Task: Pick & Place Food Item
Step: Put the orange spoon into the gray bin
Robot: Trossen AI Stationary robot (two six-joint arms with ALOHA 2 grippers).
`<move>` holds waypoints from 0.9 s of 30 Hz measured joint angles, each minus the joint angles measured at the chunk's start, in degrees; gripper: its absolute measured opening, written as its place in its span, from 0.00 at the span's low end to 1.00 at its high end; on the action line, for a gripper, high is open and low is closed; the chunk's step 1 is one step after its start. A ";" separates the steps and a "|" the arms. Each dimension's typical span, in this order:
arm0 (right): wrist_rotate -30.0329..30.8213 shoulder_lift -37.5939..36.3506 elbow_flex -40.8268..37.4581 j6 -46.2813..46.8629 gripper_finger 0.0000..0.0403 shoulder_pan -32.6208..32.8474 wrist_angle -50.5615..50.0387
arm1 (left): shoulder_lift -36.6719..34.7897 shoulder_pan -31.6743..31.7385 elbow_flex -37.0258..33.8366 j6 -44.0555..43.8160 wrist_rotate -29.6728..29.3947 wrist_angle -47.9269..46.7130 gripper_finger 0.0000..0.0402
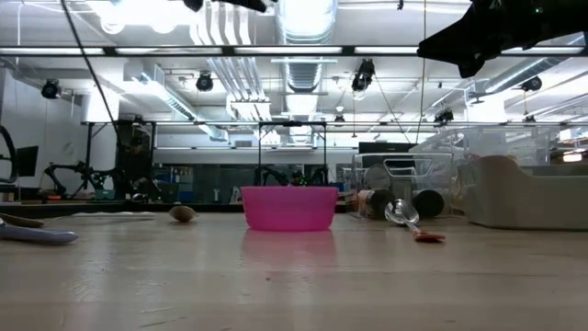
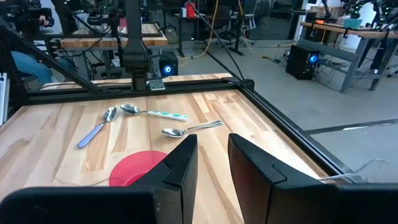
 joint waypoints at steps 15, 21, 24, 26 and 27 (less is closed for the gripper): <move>-0.01 0.00 0.00 0.00 0.21 0.03 0.00 | -25.27 9.65 -34.36 12.71 30.95 31.25 0.32; -0.01 0.00 0.00 0.00 0.21 0.03 0.00 | -31.18 12.19 -35.25 15.23 30.98 29.27 0.32; -0.01 0.00 0.00 0.00 0.21 0.03 -0.02 | -33.56 13.25 -33.10 15.38 30.93 24.27 0.32; -0.01 0.02 0.00 -0.01 0.21 0.02 0.00 | -34.80 13.29 -32.75 15.96 30.91 23.19 0.32; -0.01 0.02 0.00 0.00 0.21 0.01 0.00 | -35.20 13.29 -32.83 16.20 30.99 23.15 0.32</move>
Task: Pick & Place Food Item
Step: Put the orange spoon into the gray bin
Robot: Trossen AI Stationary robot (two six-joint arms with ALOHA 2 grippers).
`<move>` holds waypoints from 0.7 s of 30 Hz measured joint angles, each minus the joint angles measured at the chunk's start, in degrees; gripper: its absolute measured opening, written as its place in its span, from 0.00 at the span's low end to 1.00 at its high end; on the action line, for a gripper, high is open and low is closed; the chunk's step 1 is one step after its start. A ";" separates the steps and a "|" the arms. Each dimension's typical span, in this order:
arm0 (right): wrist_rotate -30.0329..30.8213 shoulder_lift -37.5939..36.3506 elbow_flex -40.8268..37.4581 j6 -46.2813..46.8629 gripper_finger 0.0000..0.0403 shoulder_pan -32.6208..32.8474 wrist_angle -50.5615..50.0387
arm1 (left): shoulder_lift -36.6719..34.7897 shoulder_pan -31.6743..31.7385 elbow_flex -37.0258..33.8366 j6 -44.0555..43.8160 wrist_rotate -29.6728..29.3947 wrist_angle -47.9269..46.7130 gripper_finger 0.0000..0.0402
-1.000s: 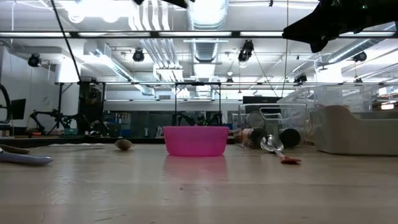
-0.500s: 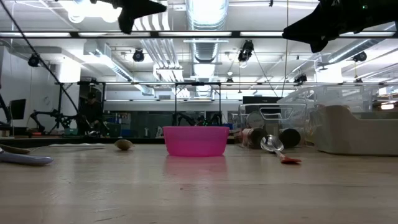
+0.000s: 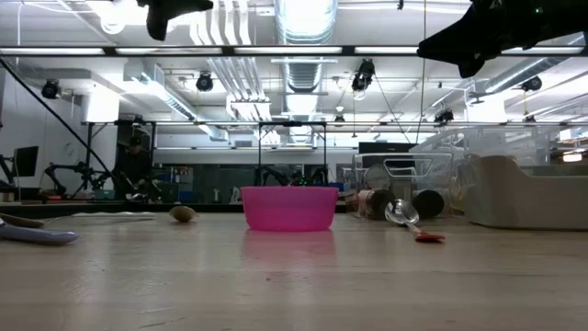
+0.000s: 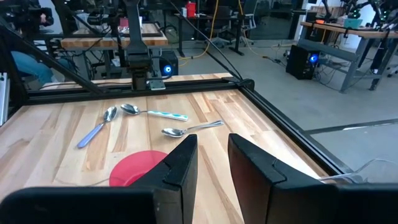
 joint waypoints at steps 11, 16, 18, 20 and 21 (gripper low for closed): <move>0.01 0.00 0.00 -0.01 0.21 0.02 0.00 | 1.46 0.02 -0.35 0.75 -0.02 -1.13 0.32; 0.00 0.00 0.00 -0.02 0.21 0.00 0.00 | 1.68 0.01 -0.35 1.61 -0.02 -1.07 0.32; 0.00 0.00 0.00 0.00 0.21 0.02 0.00 | 1.68 0.02 -0.35 1.54 -0.04 -1.05 0.32; 0.00 0.00 0.00 0.00 0.21 0.02 0.00 | 1.68 0.02 -0.35 0.90 -0.02 -1.16 0.32; 0.00 0.00 0.00 -0.01 0.21 0.02 0.00 | 1.68 0.02 -0.35 0.74 0.00 -1.18 0.32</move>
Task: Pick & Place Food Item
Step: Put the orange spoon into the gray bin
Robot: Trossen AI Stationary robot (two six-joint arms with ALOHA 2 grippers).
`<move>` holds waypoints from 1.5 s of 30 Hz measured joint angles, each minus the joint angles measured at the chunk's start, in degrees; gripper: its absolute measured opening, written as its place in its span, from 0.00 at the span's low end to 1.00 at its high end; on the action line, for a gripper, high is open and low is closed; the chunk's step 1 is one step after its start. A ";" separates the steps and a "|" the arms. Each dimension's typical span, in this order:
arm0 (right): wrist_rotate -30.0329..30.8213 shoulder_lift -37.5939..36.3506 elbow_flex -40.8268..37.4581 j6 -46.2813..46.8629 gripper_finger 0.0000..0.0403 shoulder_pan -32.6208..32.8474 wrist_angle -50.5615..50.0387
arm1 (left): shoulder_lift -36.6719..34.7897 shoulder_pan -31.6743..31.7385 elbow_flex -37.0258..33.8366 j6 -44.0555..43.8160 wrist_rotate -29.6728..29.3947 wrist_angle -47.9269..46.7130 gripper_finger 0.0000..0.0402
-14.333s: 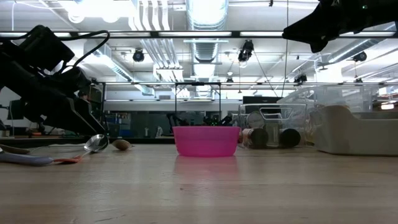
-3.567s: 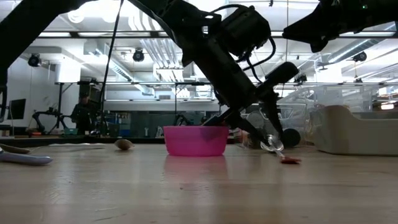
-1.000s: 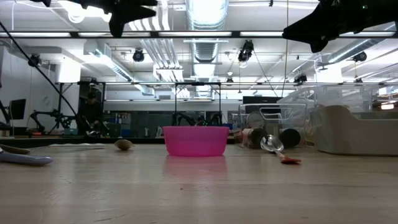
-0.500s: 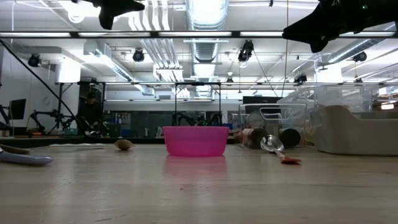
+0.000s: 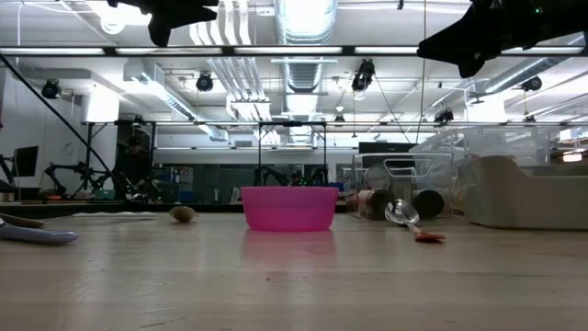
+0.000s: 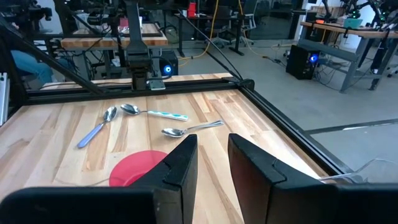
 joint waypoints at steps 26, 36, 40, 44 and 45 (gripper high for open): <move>0.00 0.00 0.00 -0.26 0.21 0.00 0.02 | 0.00 -0.01 -0.02 -1.31 -0.02 -2.40 0.32; 0.00 0.00 0.00 5.33 0.21 -0.02 0.59 | 0.00 0.00 -0.02 -1.31 -0.02 -2.43 0.32; 0.00 -0.08 0.00 10.10 0.21 -0.01 3.42 | 0.00 0.00 -0.02 -1.33 -0.02 -2.45 0.32; -0.06 1.15 0.02 18.95 0.21 0.00 8.14 | 0.00 0.00 -0.02 -1.33 -0.02 -2.47 0.32; -0.26 1.72 0.02 21.81 0.21 0.02 9.07 | 0.00 0.00 -0.02 -1.33 -0.02 -2.46 0.32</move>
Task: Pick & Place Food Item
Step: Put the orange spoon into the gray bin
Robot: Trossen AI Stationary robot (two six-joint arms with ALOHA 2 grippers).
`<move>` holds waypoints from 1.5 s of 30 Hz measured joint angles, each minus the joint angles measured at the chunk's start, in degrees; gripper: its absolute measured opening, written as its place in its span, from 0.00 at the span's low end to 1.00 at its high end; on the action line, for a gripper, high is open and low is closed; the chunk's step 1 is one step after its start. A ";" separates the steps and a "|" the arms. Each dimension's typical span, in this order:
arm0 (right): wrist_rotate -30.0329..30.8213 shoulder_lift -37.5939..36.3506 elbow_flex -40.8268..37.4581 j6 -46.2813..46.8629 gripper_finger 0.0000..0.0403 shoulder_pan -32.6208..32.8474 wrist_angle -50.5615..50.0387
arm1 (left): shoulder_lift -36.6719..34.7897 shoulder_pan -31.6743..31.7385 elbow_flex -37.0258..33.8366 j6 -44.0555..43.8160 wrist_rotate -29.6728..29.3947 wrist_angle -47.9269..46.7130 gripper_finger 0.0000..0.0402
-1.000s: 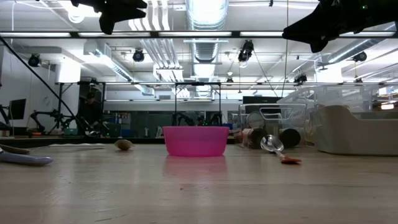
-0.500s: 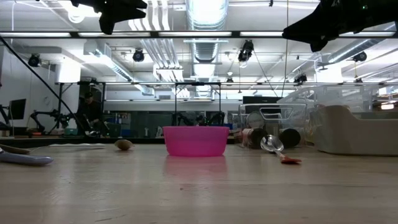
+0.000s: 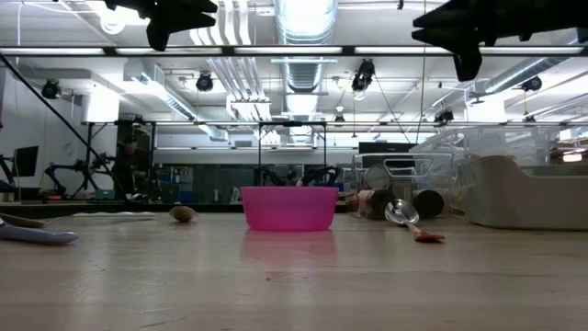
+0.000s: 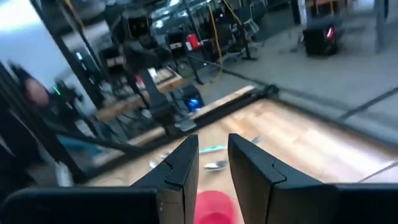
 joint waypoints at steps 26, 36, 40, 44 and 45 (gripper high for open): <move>0.28 40.40 29.64 42.67 0.21 6.88 -46.43 | 0.00 0.00 0.00 0.00 0.00 -0.55 0.32; 0.89 54.88 37.48 55.46 0.21 12.03 -54.95 | 0.00 0.00 0.00 0.00 -0.02 -0.90 0.32; 1.60 60.72 39.89 62.23 0.21 12.70 -57.79 | 0.00 0.00 0.02 0.00 0.00 -1.32 0.32; 1.67 65.30 42.64 64.54 0.25 12.59 -58.43 | 0.00 0.00 -0.01 -0.15 0.00 -3.13 0.32; 1.74 66.35 43.44 64.63 0.28 12.59 -58.48 | 0.00 0.00 -0.01 -0.15 -0.02 -3.64 0.32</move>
